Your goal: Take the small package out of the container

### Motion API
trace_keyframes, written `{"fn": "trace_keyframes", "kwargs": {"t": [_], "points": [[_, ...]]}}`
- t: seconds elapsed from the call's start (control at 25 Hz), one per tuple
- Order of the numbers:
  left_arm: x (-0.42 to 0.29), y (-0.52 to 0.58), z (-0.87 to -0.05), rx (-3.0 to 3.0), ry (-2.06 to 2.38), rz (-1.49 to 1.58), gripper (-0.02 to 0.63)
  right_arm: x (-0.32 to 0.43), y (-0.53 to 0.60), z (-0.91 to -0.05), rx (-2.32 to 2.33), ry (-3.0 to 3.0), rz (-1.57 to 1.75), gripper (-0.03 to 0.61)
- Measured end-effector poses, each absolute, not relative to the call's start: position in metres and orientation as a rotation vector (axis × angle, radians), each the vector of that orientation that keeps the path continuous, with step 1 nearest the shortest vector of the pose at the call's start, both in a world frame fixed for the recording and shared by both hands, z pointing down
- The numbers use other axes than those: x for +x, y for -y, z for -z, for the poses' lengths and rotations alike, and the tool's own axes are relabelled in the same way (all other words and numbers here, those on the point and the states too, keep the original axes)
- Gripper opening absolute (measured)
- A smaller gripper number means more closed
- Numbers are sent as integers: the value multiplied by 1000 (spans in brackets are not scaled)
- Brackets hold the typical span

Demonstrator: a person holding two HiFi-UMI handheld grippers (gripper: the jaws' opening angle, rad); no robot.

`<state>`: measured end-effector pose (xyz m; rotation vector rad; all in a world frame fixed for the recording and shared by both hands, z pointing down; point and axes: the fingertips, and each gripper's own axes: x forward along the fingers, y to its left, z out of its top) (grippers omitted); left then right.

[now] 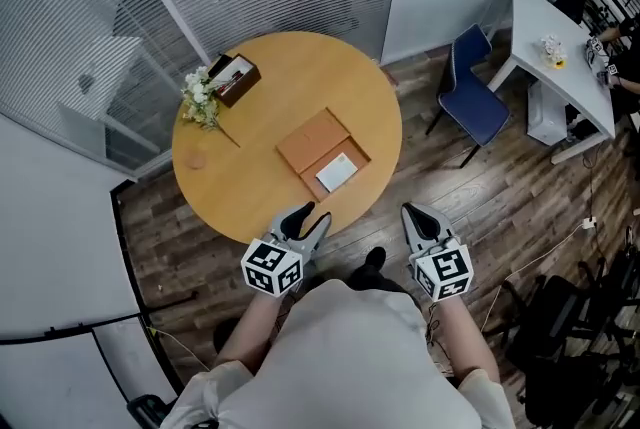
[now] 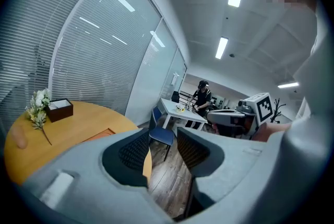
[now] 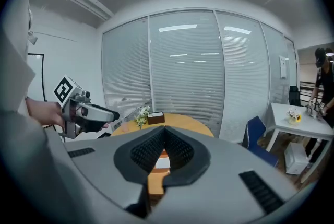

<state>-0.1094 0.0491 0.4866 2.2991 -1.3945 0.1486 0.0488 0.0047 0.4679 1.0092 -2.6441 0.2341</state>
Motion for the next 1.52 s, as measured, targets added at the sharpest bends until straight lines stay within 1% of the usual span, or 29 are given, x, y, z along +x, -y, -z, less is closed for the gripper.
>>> {"fn": "trace_keyframes", "kwargs": {"t": [0.32, 0.64, 1.08, 1.36, 1.52], "points": [[-78, 3, -514, 2176, 1492, -196, 164, 76, 69, -496, 862, 2666, -287, 4], [-72, 31, -540, 2064, 1539, -209, 164, 78, 106, -518, 755, 2665, -337, 4], [-117, 75, -593, 2001, 1466, -287, 164, 44, 143, -544, 772, 2599, -386, 4], [-152, 114, -670, 1955, 1374, -448, 164, 25, 171, -562, 815, 2522, -426, 3], [-160, 126, -722, 1860, 1315, -495, 180, 24, 180, -578, 843, 2471, -476, 3]]}}
